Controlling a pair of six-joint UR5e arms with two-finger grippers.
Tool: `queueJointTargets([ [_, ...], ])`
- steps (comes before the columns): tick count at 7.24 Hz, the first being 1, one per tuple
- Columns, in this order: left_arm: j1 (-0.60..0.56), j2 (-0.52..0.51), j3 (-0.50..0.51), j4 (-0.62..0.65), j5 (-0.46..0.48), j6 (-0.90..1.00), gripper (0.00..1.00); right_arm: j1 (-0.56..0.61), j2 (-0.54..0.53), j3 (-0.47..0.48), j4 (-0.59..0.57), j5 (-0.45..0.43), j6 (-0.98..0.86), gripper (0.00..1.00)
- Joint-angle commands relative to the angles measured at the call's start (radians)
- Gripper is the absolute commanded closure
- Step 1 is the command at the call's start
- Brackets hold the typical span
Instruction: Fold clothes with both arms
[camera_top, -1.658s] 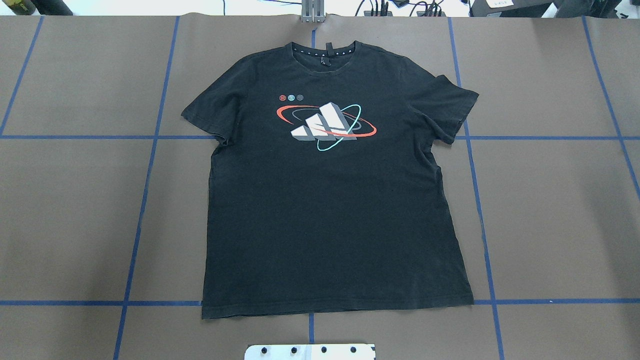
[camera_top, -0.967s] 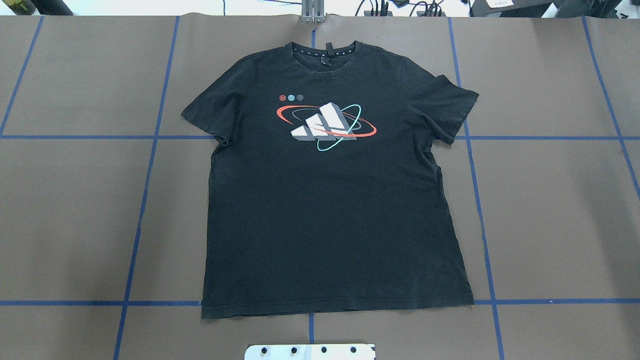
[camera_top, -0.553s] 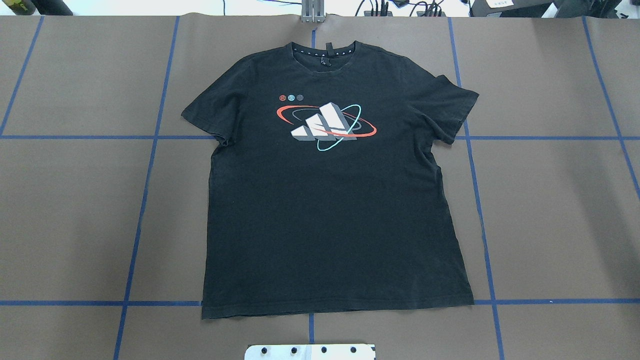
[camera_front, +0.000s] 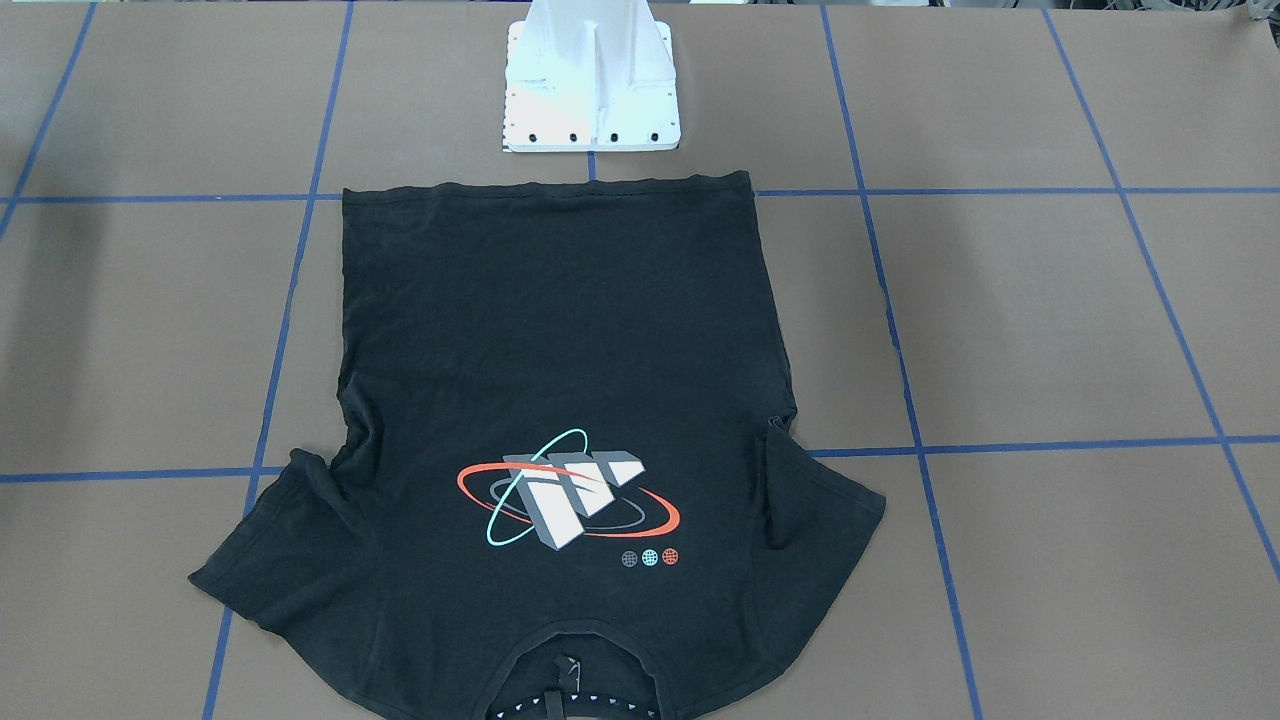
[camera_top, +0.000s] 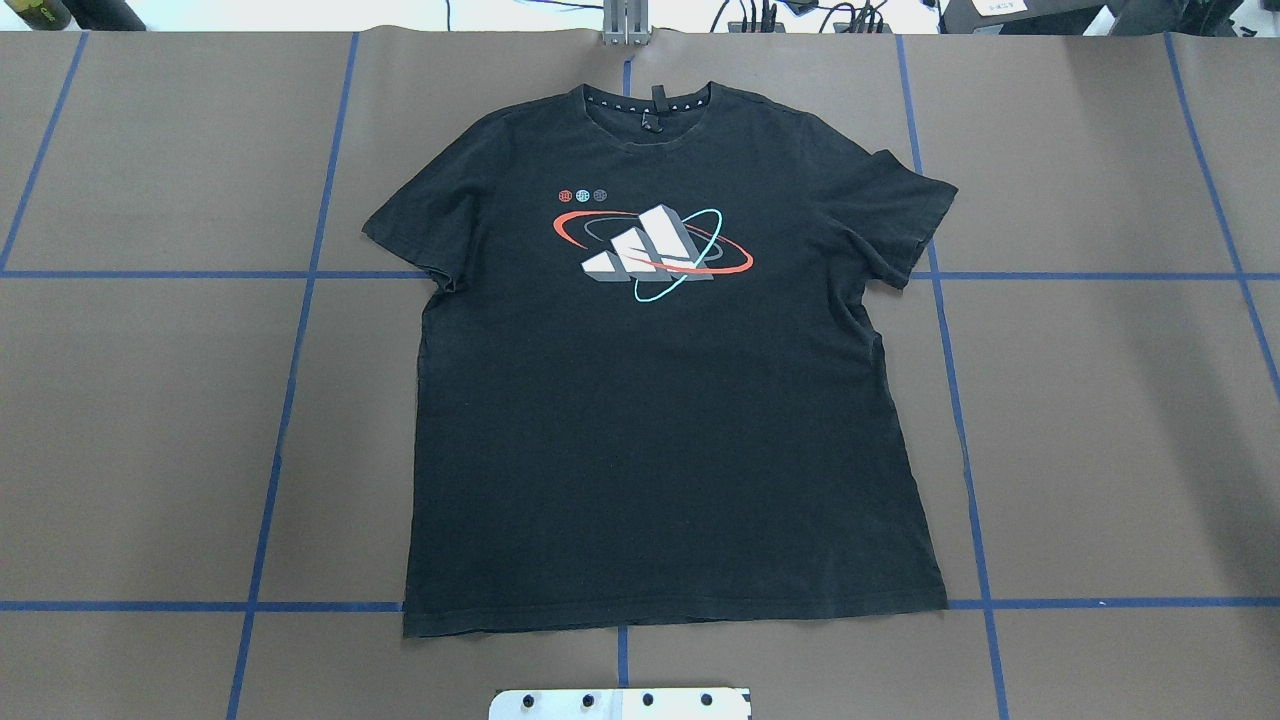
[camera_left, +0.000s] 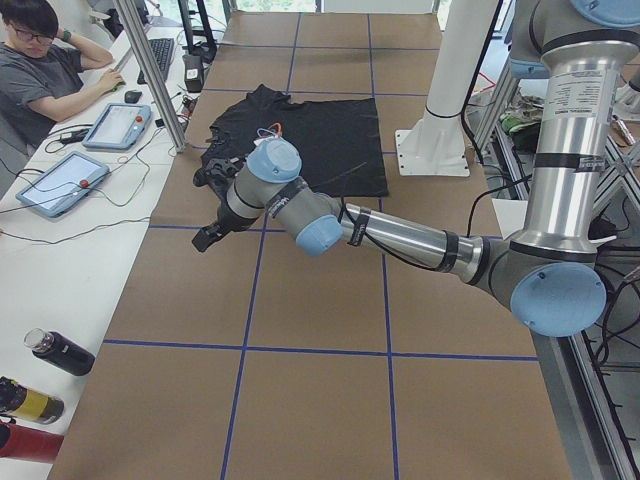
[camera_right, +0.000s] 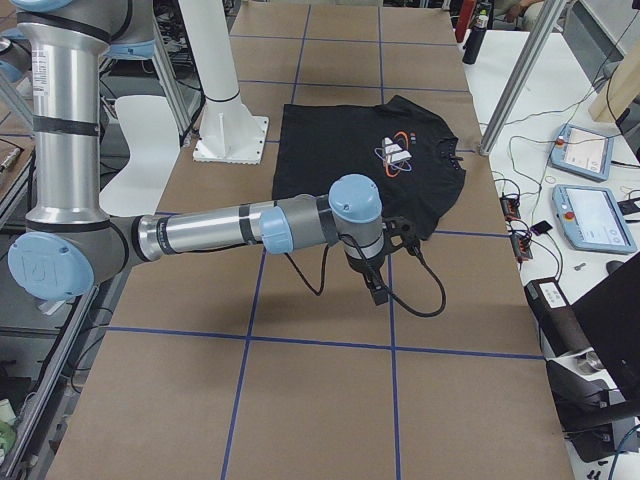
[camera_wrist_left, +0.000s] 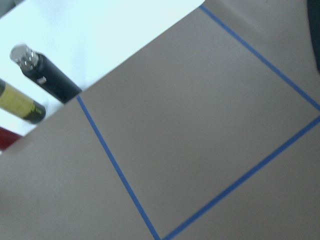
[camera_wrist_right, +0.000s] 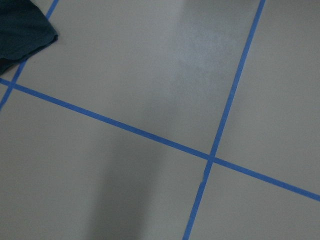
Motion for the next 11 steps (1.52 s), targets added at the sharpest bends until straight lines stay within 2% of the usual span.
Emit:
queueJointTargets([
  [1,0.016,-0.019,0.005,-0.076,-0.002,-0.083,0.0,-0.019,0.071,-0.014,-0.001,0.007,0.064,0.01],
  [2,0.079,-0.019,-0.001,-0.104,-0.002,-0.138,0.0,-0.04,0.095,-0.019,0.007,0.031,0.164,0.01],
  [3,0.154,-0.021,0.002,-0.142,0.007,-0.22,0.0,-0.086,0.123,-0.025,0.077,0.052,0.32,0.01],
  [4,0.198,-0.021,0.008,-0.171,0.008,-0.261,0.0,-0.146,0.155,-0.081,0.217,0.047,0.484,0.01],
  [5,0.219,-0.025,0.005,-0.171,0.008,-0.299,0.0,-0.198,0.192,-0.185,0.383,0.013,0.614,0.01],
  [6,0.225,-0.036,0.006,-0.173,0.008,-0.309,0.0,-0.277,0.239,-0.286,0.533,-0.08,0.755,0.01],
  [7,0.227,-0.036,0.005,-0.173,0.007,-0.31,0.0,-0.38,0.276,-0.356,0.652,-0.217,0.893,0.03],
  [8,0.228,-0.036,0.005,-0.175,0.007,-0.312,0.0,-0.464,0.305,-0.409,0.733,-0.325,0.999,0.03],
  [9,0.233,-0.036,0.006,-0.175,0.007,-0.31,0.0,-0.538,0.389,-0.519,0.786,-0.416,1.059,0.04],
  [10,0.24,-0.036,0.008,-0.175,0.008,-0.31,0.0,-0.574,0.457,-0.633,0.864,-0.453,1.092,0.04],
  [11,0.246,-0.036,0.009,-0.175,0.008,-0.31,0.0,-0.579,0.47,-0.67,0.901,-0.455,1.098,0.06],
])
